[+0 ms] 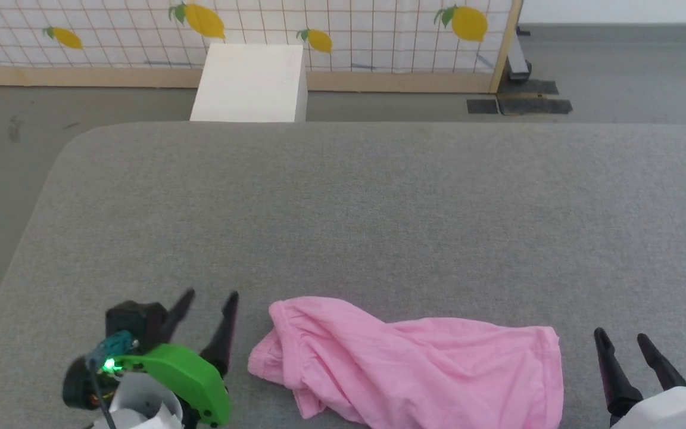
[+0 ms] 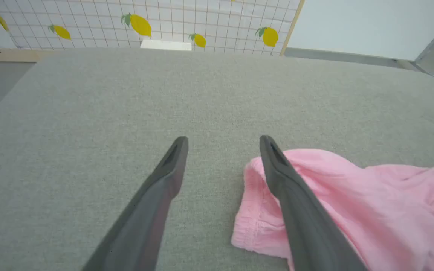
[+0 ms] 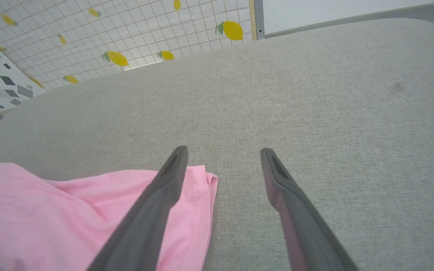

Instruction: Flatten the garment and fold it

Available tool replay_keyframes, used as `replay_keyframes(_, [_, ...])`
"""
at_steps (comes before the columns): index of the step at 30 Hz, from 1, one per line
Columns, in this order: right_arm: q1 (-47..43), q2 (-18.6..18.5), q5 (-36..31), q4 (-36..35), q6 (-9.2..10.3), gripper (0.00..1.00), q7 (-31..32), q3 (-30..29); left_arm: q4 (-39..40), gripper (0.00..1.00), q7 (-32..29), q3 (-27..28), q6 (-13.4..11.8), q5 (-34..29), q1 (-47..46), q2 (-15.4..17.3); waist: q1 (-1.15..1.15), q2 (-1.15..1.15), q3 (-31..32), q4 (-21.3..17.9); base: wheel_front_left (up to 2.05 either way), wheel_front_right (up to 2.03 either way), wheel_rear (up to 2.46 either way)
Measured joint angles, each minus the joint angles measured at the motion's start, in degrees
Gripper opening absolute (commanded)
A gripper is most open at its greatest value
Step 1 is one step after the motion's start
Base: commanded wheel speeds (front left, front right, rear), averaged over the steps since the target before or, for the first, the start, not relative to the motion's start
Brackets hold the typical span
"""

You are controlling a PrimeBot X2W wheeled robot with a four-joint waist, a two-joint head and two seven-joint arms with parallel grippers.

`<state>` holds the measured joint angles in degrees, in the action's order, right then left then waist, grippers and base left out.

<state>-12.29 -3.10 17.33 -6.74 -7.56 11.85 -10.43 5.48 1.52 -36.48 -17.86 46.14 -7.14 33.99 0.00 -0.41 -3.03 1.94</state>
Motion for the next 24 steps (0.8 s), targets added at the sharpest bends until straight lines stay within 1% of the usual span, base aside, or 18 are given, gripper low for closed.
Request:
replay_keyframes(5, [0.0,0.0,-1.9,-1.7,0.00,1.00,0.0,-0.6,0.1,1.00,8.2,2.0,-2.6,-5.6,-0.1,0.0,0.00,0.00,1.4,1.0,0.00,0.00,0.00])
replay_keyframes(8, [-0.1,0.0,-3.1,-2.7,0.00,1.00,2.3,-0.4,-0.1,1.00,10.7,2.8,-4.2,-8.3,-0.1,0.0,0.00,0.00,1.8,1.5,0.00,0.00,0.00])
replay_keyframes(11, [-0.2,0.1,-3.7,-3.0,0.00,1.00,6.8,0.2,-0.4,1.00,11.9,3.9,-5.0,-9.5,-0.1,0.0,0.00,0.00,1.8,2.1,0.00,0.00,0.00])
replay_keyframes(16, [-1.0,-0.7,-2.6,-2.7,-0.01,1.00,17.4,0.2,-0.6,1.00,12.8,6.3,-5.1,-10.9,-0.1,-0.6,0.00,0.00,1.2,3.5,0.00,0.00,0.00])
replay_keyframes(18, [-1.1,-1.2,-1.9,-2.5,0.00,1.00,21.4,0.5,-0.5,1.00,13.0,7.2,-4.7,-11.6,-0.1,-1.1,0.00,0.00,0.9,4.2,0.00,0.00,0.00])
replay_keyframes(19, [-1.0,-2.3,-0.6,-1.9,0.00,1.00,26.4,1.3,0.0,1.00,13.0,8.0,-3.8,-12.2,-0.1,-1.6,0.00,0.00,0.2,5.4,0.00,0.00,0.00])
replay_keyframes(21, [-0.9,-3.1,0.6,-0.5,0.00,1.00,29.6,2.2,0.0,1.00,13.0,8.4,-3.3,-12.4,-0.1,-2.0,0.00,0.00,-0.5,6.2,0.00,0.00,0.00])
replay_keyframes(24, [0.1,-4.2,1.7,1.7,-0.01,1.00,32.3,3.4,0.0,1.00,13.2,9.2,-2.6,-12.9,-0.1,-2.7,0.00,0.00,-1.5,7.1,0.00,0.00,0.00])
